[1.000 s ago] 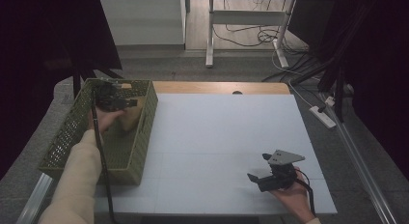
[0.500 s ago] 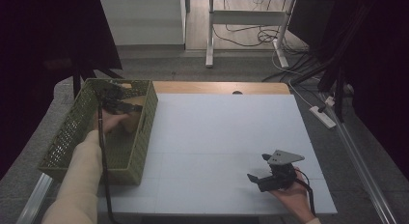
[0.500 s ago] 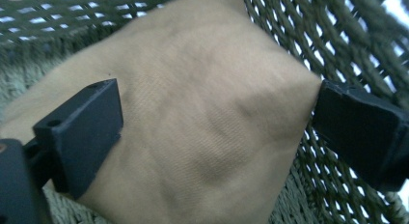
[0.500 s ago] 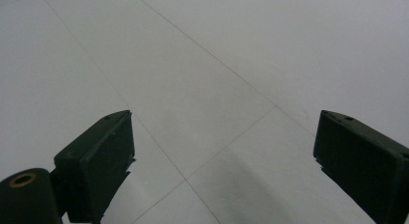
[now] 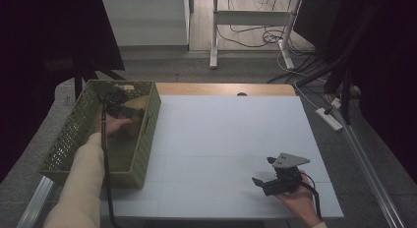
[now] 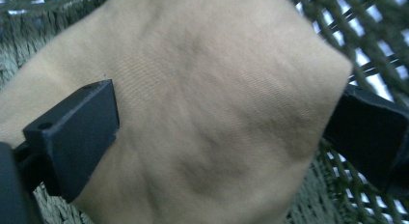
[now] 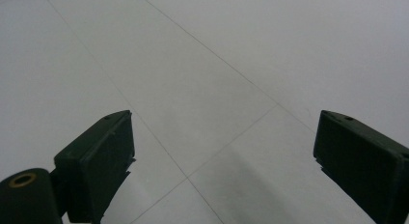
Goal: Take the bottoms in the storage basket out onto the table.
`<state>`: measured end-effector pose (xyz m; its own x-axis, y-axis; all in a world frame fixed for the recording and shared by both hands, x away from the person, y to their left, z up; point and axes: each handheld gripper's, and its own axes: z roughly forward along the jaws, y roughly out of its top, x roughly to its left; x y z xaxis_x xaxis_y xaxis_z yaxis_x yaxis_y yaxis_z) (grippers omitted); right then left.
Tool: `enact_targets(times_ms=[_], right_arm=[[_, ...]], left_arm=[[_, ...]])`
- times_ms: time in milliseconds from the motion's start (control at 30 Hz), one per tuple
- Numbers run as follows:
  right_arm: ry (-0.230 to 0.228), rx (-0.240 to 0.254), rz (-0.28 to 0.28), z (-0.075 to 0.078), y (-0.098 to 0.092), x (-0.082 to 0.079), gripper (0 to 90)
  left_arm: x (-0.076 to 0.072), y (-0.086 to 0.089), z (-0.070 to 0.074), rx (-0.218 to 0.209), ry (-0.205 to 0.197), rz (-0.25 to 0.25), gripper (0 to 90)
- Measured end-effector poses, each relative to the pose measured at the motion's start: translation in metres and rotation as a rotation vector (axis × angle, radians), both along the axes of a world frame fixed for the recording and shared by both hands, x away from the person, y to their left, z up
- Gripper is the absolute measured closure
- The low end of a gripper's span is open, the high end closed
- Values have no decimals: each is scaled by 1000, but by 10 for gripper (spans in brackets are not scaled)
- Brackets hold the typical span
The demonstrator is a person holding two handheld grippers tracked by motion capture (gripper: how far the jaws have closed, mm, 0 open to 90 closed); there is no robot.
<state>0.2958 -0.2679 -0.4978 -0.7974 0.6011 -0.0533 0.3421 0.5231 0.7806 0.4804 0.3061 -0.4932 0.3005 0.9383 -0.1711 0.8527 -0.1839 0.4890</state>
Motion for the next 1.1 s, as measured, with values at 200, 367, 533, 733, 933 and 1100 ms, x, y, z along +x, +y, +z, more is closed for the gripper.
enact_targets(times_ms=[200, 367, 533, 733, 933, 1100], right_arm=[[5, -6, 2, -1, 0, 0, 74], [6, -10, 9, -2, 1, 1, 74], [6, -16, 10, -2, 1, 1, 74], [2, -16, 12, -1, 0, 1, 74], [2, -23, 14, -2, 1, 1, 74], [3, -25, 12, -2, 1, 1, 74]], left_arm=[[2, 5, -7, 3, 29, 26, 58], [2, 6, -7, 24, 23, 50, 191], [1, 7, -6, 41, 18, 46, 456], [0, 6, -5, 66, 14, 38, 651], [-2, 7, -1, 84, -12, 46, 704], [-5, 8, 5, 77, -49, 58, 714]])
